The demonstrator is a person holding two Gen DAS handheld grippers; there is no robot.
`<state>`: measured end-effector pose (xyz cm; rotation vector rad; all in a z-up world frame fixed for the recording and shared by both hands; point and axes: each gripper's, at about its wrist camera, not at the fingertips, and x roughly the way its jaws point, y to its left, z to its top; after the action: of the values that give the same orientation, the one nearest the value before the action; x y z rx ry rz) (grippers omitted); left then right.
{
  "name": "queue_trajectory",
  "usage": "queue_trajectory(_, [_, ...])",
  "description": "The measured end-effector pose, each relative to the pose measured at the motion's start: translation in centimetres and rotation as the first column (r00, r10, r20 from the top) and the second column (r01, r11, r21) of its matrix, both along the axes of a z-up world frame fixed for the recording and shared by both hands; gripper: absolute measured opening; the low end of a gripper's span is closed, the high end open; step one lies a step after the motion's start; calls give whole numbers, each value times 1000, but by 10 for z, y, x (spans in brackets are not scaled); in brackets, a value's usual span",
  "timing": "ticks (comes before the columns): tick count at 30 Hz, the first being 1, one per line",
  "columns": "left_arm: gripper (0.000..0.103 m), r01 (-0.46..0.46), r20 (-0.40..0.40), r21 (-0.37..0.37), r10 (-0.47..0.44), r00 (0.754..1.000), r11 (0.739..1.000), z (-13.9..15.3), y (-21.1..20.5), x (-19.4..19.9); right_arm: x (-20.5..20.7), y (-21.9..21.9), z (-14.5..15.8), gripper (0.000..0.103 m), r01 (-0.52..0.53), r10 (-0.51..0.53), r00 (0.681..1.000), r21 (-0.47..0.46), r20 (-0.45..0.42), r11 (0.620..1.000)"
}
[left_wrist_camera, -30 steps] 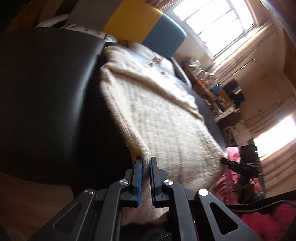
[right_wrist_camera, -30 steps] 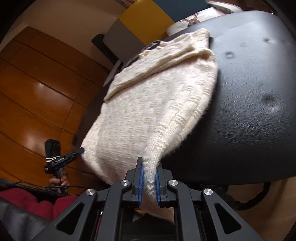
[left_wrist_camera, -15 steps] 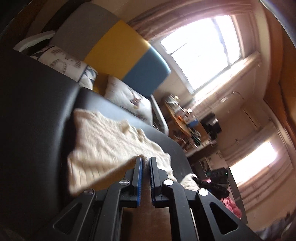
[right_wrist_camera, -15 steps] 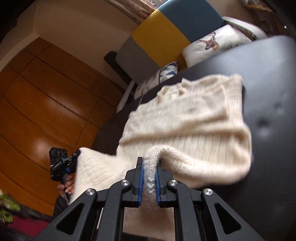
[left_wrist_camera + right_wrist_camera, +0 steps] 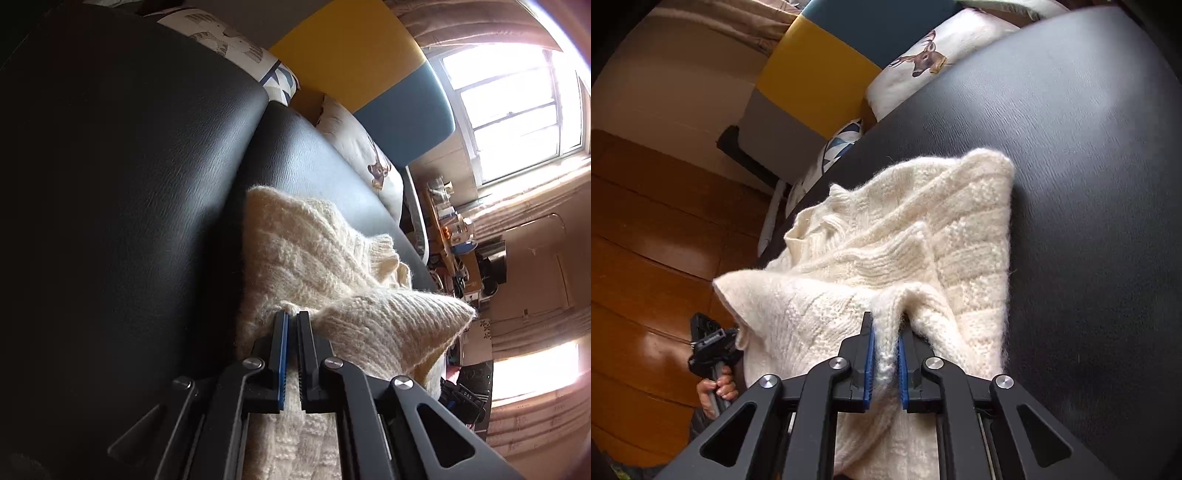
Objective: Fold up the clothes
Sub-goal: 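Grasp the folded sweater edge with the right gripper while the left gripper grasps beside it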
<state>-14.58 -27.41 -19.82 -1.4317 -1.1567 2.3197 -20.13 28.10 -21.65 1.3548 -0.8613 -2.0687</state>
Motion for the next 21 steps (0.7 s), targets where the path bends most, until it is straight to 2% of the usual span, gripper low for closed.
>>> queue_trajectory(5, [4,-8,37,59,6,999,998,0,7,41,37,8,1,10,-8,8,1000,-13,24,1000])
queue_trajectory(7, [5,-21,55,123,15,998,992,2,5,55,49,11,3,22,-16,20,998,-77,53,997])
queue_trajectory(8, [5,-36,52,154,28,998,987,5,3,60,55,14,5,36,-12,20,997,-113,69,994])
queue_trajectory(9, [5,-45,48,183,37,998,982,8,2,65,61,15,9,55,-9,18,998,-137,65,990])
queue_trajectory(10, [5,-42,37,206,35,999,978,12,3,69,67,14,14,64,-22,30,998,-159,49,987])
queue_trajectory(11, [6,-33,26,230,28,999,973,14,6,71,73,11,17,80,-45,53,998,-187,38,981])
queue_trajectory(12, [8,-26,15,247,23,1000,969,15,9,72,77,6,19,85,-67,76,997,-217,34,974])
queue_trajectory(14, [12,-13,-4,282,14,1000,959,16,16,74,82,-5,21,86,-102,113,993,-257,29,961])
queue_trajectory(17, [13,3,-1,311,-3,1000,951,11,28,62,84,-19,20,92,-128,138,990,-261,23,957])
queue_trajectory(19, [13,-4,-14,316,9,1000,949,13,31,49,76,-27,18,92,-123,135,990,-251,30,960])
queue_trajectory(21, [14,-27,-39,303,41,998,953,19,31,36,59,-27,26,92,-76,78,997,-296,-6,952])
